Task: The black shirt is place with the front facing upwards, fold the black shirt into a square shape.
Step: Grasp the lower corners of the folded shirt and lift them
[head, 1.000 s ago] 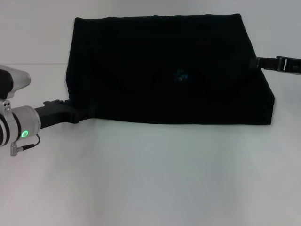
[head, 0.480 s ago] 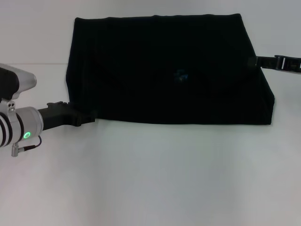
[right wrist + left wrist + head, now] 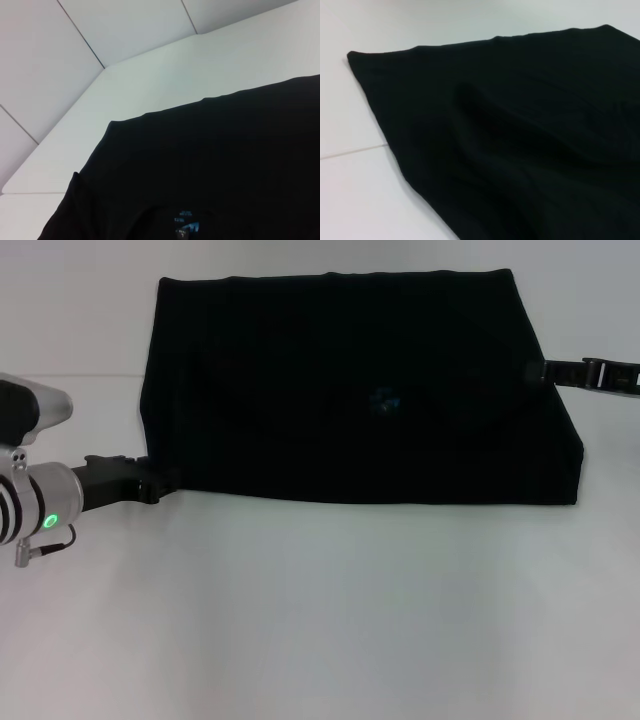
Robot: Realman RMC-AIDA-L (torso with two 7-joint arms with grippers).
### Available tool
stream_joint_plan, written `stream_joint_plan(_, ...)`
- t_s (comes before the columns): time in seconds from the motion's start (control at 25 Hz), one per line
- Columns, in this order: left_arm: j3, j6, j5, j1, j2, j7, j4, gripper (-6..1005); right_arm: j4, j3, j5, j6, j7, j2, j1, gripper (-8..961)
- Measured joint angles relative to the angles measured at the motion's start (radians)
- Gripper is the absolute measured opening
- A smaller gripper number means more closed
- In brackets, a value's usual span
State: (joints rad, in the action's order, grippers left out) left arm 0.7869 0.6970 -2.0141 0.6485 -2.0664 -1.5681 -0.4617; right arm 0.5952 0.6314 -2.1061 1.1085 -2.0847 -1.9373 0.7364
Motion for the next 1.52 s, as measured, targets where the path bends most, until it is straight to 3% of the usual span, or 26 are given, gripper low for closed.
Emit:
stream_joint_plan(0.48, 0.024, 0.008, -0.008, 0.007, 0.000, -0.010, -0.001, 278, 0.001, -0.009, 0.001, 0.001, 0.000, 0.003, -0.005, 688)
stream_joint_plan(0.64, 0.024, 0.010, -0.008, 0.006, 0.000, -0.013, -0.011, 100, -0.009, 0.007, -0.047, -0.007, -0.041, 0.021, -0.007, 688)
stream_joint_plan(0.8, 0.024, 0.048, -0.008, -0.002, 0.004, -0.025, -0.038, 6, -0.008, 0.013, -0.205, 0.013, -0.169, 0.041, -0.001, 689)
stream_joint_plan(1.04, 0.025, 0.093, -0.008, -0.005, 0.014, -0.033, -0.047, 6, -0.008, 0.023, -0.292, 0.070, -0.240, 0.050, -0.006, 688)
stream_joint_plan(1.52, 0.025, 0.095, -0.008, 0.002, 0.016, -0.036, -0.046, 6, -0.039, 0.098, -0.295, -0.034, -0.232, 0.007, -0.004, 684)
